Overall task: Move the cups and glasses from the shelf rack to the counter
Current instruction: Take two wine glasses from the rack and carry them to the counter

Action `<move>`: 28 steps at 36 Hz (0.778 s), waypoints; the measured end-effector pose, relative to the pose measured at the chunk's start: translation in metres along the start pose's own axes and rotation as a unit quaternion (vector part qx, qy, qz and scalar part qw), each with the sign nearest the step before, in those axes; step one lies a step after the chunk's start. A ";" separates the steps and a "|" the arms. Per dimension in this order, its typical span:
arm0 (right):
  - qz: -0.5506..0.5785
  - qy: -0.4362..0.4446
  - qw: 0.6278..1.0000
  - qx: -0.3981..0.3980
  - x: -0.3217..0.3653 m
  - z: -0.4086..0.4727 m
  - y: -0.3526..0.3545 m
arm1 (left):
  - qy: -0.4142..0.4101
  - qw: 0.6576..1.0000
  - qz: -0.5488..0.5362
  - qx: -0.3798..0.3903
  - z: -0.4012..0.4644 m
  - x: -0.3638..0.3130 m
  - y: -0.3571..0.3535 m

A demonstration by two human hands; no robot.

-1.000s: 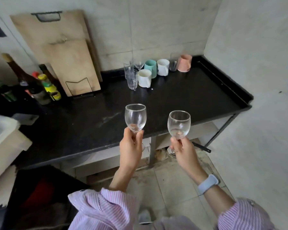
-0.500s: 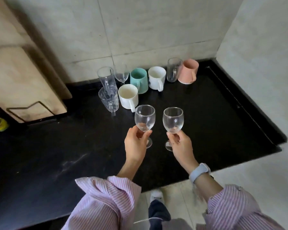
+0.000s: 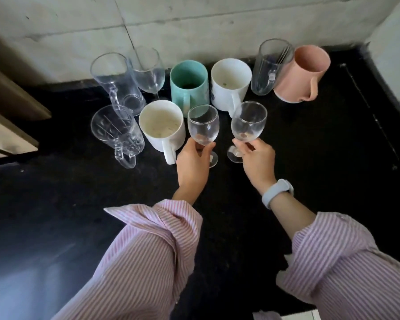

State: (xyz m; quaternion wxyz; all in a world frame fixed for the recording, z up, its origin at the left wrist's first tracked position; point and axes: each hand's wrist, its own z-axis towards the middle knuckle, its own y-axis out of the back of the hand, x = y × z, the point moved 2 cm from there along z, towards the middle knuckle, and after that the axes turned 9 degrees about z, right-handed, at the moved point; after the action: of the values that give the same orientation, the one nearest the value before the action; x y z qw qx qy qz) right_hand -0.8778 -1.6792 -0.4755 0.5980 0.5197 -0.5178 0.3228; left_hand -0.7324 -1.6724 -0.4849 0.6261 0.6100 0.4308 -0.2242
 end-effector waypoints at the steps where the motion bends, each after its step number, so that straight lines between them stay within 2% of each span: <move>1: 0.000 0.003 1.000 0.000 -0.002 0.004 -0.003 | -0.001 1.000 -0.003 -0.005 0.004 0.001 -0.003; 9: 0.008 0.040 0.999 -0.005 -0.007 0.023 -0.023 | -0.020 0.999 -0.016 -0.033 0.027 0.001 -0.019; 20: 0.025 0.022 0.999 -0.032 -0.013 0.030 -0.030 | -0.026 0.999 0.024 -0.036 0.038 0.008 -0.026; 28: -0.027 0.022 0.999 -0.004 -0.019 0.019 -0.027 | -0.041 0.997 0.060 -0.033 0.014 0.007 -0.021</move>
State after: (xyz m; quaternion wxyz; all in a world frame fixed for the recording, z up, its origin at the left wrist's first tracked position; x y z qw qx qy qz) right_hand -0.8631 -1.7009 -0.5024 0.6197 0.5239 -0.4919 0.3154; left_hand -0.7418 -1.6870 -0.5037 0.6754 0.6037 0.3752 -0.1966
